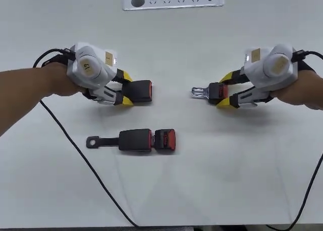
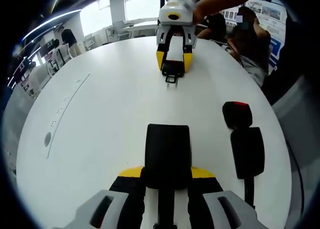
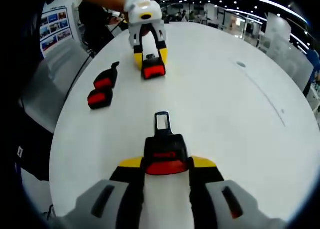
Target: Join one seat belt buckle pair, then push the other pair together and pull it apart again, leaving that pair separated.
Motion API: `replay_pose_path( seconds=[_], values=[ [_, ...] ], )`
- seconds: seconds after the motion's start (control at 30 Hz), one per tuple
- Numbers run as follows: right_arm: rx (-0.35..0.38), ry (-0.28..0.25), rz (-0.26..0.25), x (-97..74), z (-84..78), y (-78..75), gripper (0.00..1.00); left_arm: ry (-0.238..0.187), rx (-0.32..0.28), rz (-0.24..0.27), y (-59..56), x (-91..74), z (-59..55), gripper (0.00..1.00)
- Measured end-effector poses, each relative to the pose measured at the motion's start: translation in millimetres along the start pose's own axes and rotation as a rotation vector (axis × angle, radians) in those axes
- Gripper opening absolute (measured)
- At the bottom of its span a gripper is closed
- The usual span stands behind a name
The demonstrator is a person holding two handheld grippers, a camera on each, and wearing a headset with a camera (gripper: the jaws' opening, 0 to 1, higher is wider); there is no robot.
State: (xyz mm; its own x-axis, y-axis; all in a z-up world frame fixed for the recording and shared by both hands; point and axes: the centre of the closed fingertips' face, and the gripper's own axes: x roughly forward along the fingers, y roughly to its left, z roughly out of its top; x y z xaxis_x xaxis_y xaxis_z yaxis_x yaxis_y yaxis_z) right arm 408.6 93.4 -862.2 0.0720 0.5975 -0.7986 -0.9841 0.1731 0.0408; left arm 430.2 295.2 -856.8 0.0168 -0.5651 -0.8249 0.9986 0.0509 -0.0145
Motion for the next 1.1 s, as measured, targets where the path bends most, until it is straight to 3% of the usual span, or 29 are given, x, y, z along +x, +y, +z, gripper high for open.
replay_pose_path(
  seconds=[0.3, 0.43, 0.53, 0.57, 0.6, 0.63, 0.77, 0.87, 0.93, 1.0, 1.1],
  values=[
    [0.032, 0.011, -0.003, -11.6, -7.2, -4.0, 0.36, -0.001, -0.009, 0.001, -0.2, -0.4, 0.5, 0.33],
    [0.004, 0.022, -0.019, -11.3, -6.5, -5.1, 0.36, 0.003, 0.003, 0.005, -1.1, 0.4, 1.3, 0.33],
    [0.022, 0.014, -0.042, -12.9, -5.2, -6.8, 0.50, 0.017, -0.016, 0.039, 2.7, -0.5, 1.3, 0.36],
    [0.051, -0.034, -0.064, -13.9, 1.4, -9.9, 0.55, 0.016, -0.026, 0.050, 3.4, -1.9, 2.9, 0.37],
    [0.056, -0.044, -0.072, -14.9, 2.5, -11.0, 0.57, 0.005, -0.028, 0.047, 2.3, -2.4, 5.2, 0.37],
    [0.096, -0.069, -0.111, -19.2, 4.9, -17.3, 0.58, -0.048, -0.061, 0.036, -1.9, -6.3, 15.5, 0.38],
    [0.180, -0.134, -0.194, -26.3, 13.4, -25.9, 0.66, -0.059, -0.075, 0.096, 6.8, -15.5, 19.0, 0.56],
    [0.192, -0.183, -0.263, -31.6, 21.6, -28.5, 0.69, -0.062, -0.094, 0.133, 6.2, -23.0, 20.3, 0.68],
    [0.242, -0.202, -0.314, -35.1, 23.1, -29.1, 0.71, -0.063, -0.103, 0.167, 5.2, -28.8, 20.2, 0.74],
    [0.258, -0.232, -0.368, -40.2, 26.9, -30.9, 0.72, -0.090, -0.146, 0.193, 4.8, -34.1, 22.3, 0.78],
    [0.289, -0.258, -0.409, -44.1, 30.7, -28.3, 0.79, -0.149, -0.268, 0.260, 4.8, -45.5, 23.5, 0.82]
  ],
)
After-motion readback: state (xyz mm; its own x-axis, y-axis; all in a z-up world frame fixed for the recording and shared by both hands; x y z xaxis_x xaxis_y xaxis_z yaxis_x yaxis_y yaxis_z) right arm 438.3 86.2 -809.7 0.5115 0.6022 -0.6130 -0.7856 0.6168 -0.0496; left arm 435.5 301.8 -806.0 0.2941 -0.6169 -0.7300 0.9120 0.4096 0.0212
